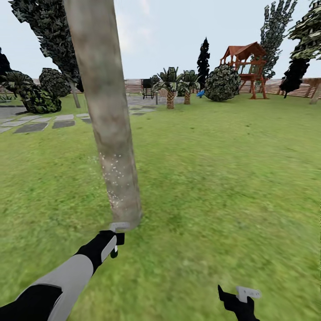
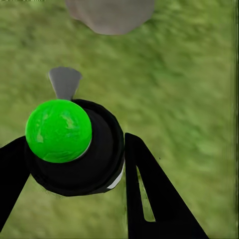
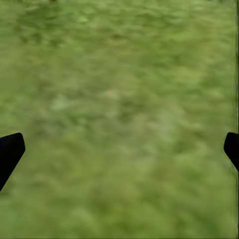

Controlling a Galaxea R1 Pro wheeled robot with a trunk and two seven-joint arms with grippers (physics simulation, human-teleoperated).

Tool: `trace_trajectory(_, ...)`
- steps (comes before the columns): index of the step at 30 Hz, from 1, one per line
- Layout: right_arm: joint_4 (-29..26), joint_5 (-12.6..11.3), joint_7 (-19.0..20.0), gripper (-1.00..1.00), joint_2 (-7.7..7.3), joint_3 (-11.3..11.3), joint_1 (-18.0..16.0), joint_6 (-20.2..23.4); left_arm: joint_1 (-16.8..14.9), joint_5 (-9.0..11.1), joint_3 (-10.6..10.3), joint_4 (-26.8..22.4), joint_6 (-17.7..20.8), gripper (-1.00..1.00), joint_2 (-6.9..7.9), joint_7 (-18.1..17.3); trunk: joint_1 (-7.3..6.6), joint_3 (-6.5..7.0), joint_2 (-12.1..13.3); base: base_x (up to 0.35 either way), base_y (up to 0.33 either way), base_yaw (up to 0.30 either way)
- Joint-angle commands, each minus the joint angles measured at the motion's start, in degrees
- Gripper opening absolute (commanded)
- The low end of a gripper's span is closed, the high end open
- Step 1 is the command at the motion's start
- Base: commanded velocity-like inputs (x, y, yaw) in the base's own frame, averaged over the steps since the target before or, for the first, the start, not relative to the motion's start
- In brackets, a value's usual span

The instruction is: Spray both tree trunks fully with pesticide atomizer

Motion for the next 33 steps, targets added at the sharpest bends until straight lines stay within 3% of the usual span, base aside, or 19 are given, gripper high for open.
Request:
trace_trajectory(1, 0.0, 0.0, 0.0, 1.00, 0.00, 0.0, 0.0, 0.0, 0.0, 0.0, 0.0, 0.0, 0.0, -1.00, 0.00, 0.0, 0.00, 0.00, 0.0, 0.107, -0.276, 0.007)
trace_trajectory(11, 0.1, 0.0, 0.0, 1.00, 0.00, 0.0, 0.0, 0.0, 0.0, 0.0, 0.0, 0.0, 0.0, -1.00, 0.08, 0.0, 0.00, 0.00, 0.0, 0.107, -0.276, 0.037)
trace_trajectory(33, 0.1, 0.0, 0.0, 1.00, 0.00, 0.0, 0.0, 0.0, 0.0, 0.2, 0.0, 0.0, 0.0, -1.00, 0.00, 0.0, 0.00, 0.00, 0.0, 0.116, -0.276, 0.272)
